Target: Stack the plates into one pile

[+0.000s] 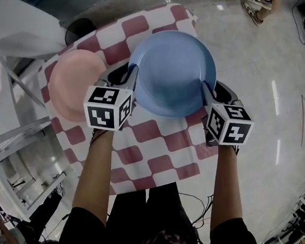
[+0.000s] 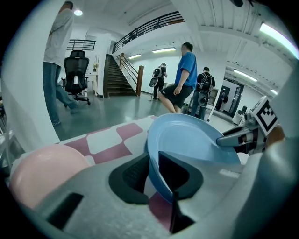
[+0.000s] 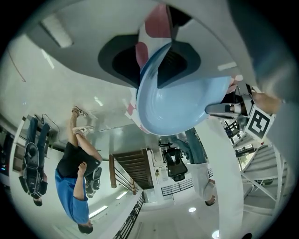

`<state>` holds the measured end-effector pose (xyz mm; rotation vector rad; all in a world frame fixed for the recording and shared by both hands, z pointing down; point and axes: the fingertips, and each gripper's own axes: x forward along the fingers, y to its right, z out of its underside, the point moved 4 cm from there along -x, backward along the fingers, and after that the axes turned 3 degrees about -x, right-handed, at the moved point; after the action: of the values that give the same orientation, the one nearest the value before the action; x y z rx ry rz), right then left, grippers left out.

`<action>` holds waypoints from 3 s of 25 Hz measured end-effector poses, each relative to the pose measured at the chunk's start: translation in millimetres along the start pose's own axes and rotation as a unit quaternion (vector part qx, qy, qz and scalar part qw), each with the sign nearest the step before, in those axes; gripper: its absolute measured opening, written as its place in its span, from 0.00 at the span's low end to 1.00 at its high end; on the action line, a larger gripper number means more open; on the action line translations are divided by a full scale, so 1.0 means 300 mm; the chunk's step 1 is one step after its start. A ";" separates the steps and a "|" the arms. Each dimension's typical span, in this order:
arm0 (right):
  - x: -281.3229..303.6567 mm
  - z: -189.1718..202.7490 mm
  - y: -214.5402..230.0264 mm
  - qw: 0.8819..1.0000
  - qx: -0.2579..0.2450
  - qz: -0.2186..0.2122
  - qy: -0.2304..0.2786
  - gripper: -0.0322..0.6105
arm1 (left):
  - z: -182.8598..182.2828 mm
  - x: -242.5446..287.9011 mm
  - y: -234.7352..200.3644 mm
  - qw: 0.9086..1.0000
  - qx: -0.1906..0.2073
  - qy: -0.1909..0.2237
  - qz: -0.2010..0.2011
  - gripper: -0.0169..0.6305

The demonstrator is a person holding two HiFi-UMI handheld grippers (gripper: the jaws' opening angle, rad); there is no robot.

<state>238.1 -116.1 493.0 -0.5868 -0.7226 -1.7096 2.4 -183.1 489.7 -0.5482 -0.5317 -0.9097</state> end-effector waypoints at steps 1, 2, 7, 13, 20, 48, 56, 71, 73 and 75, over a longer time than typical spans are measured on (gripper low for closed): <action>0.000 0.003 0.001 1.000 0.002 -0.001 0.001 0.22 | 0.000 0.002 0.004 1.000 0.002 0.000 0.001 0.13; -0.001 0.004 0.003 1.000 0.004 -0.001 0.003 0.22 | -0.001 0.004 0.007 1.000 0.004 0.000 0.001 0.15; -0.019 -0.006 0.013 1.000 0.005 0.000 0.022 0.27 | -0.009 -0.006 0.019 1.000 0.014 0.007 0.000 0.18; -0.038 -0.018 0.004 0.999 0.004 0.003 0.035 0.29 | -0.005 -0.029 0.018 1.000 0.014 0.012 -0.006 0.19; -0.065 -0.011 -0.013 0.999 0.005 0.007 0.039 0.24 | 0.002 -0.053 0.022 1.000 0.018 0.011 -0.005 0.18; -0.010 -0.073 -0.265 0.998 -0.015 -0.056 0.039 0.05 | 0.039 -0.212 -0.140 0.999 -0.007 0.023 -0.038 0.02; 0.047 -0.091 -0.440 0.995 -0.035 -0.091 0.029 0.05 | 0.099 -0.334 -0.279 0.997 -0.032 0.027 -0.070 0.02; 0.182 -0.123 -0.869 0.981 -0.030 -0.193 -0.001 0.06 | 0.182 -0.521 -0.489 0.991 -0.066 0.043 -0.109 0.02; 0.197 -0.119 -0.908 0.979 -0.022 -0.203 -0.009 0.12 | 0.185 -0.543 -0.511 0.990 -0.069 0.044 -0.112 0.02; 0.207 -0.113 -0.936 0.978 -0.022 -0.205 -0.016 0.17 | 0.192 -0.565 -0.530 0.990 -0.072 0.045 -0.116 0.02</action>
<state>-49.7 -131.7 467.1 -0.5210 -0.8734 -2.1044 -228.2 -127.0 458.5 -0.5803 -0.4558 -1.1966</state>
